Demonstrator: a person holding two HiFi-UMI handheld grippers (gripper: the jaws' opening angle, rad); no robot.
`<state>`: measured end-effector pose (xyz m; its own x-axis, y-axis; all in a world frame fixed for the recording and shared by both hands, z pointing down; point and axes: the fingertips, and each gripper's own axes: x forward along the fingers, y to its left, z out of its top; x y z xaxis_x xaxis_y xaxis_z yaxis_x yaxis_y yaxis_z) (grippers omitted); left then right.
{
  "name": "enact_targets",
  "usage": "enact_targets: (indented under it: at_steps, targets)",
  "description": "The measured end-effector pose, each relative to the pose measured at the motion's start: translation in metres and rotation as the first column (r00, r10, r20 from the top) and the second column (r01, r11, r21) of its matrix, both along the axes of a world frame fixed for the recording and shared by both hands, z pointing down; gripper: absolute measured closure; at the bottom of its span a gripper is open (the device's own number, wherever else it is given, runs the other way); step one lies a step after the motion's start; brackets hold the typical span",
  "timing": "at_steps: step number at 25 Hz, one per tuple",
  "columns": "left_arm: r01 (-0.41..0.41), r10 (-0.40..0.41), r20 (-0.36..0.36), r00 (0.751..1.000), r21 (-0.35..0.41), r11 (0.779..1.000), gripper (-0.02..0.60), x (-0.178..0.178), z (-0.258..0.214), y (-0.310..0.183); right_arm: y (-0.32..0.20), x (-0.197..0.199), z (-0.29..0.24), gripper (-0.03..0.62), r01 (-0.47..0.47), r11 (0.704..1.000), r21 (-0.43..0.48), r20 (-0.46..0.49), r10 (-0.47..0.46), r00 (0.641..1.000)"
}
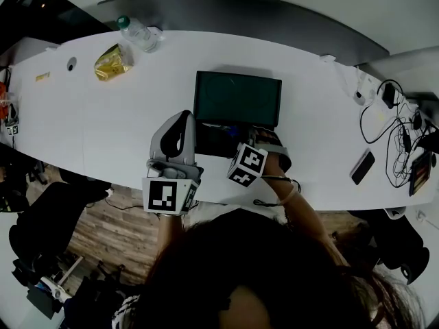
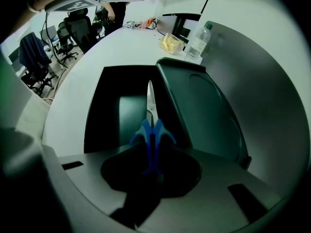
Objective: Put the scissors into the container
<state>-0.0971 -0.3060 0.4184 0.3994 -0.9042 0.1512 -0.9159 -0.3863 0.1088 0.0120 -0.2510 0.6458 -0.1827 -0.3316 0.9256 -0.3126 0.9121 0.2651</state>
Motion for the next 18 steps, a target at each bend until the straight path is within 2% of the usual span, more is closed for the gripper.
enact_targets:
  at_steps: [18]
  targets:
    - [-0.011, 0.012, 0.004, 1.0, -0.012, 1.0, 0.568, 0.0046, 0.002, 0.0, 0.0, -0.0007, 0.0073, 0.507, -0.013, 1.0, -0.016, -0.015, 0.013, 1.0]
